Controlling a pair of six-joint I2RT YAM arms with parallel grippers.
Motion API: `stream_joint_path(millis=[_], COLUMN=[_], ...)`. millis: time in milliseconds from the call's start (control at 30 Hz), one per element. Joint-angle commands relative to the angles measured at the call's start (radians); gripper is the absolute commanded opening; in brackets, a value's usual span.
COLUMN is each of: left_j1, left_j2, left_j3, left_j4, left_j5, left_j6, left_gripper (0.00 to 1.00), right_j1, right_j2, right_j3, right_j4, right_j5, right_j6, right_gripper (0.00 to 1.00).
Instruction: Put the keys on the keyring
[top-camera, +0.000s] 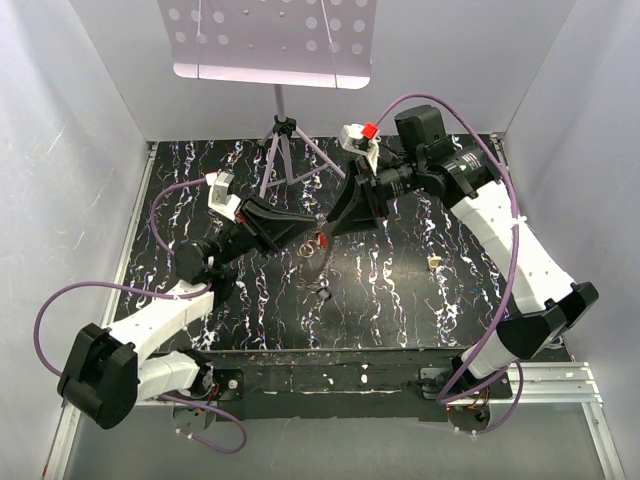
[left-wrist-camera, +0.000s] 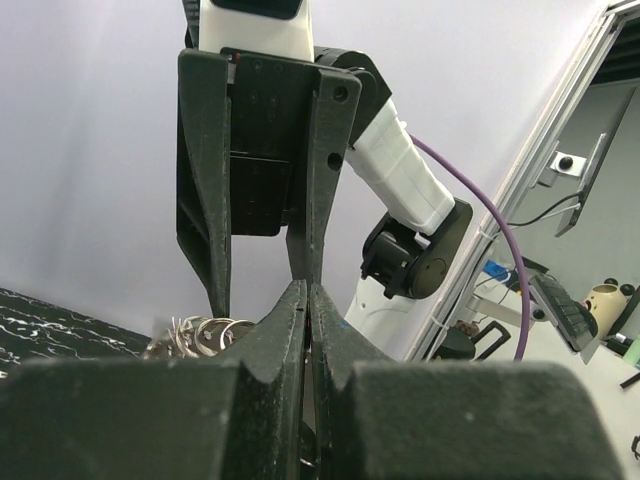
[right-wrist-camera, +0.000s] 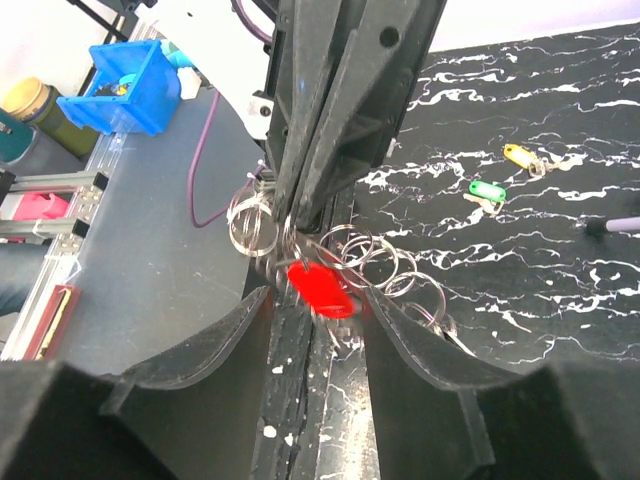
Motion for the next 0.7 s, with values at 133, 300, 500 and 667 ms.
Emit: stream_joint_path(millis=[133, 300, 500, 667], left_j1=[-0.005, -0.004, -0.004, -0.004], left_j2=[-0.010, -0.012, -0.024, -0.036], left_j3=[-0.001, -0.009, -0.015, -0.020], left_j4=[0.102, 0.080, 0.042, 0.008], left_j5=[-0.021, -0.035, -0.040, -0.046], left_j6=[0.023, 0.040, 0.058, 0.076], left_gripper=[0.00, 0.00, 0.00, 0.00], right_j1=[0.057, 0.066, 0.066, 0.066], right_j2=[0.022, 0.021, 0.022, 0.024], right_j3=[0.061, 0.061, 0.078, 0.080], right_j4=[0.062, 0.068, 0.066, 0.071], right_j5=[0.062, 0.067, 0.064, 0.062], right_j6=[0.073, 0.079, 0.086, 0.099], right_gripper=[0.49, 0.45, 0.40, 0.34])
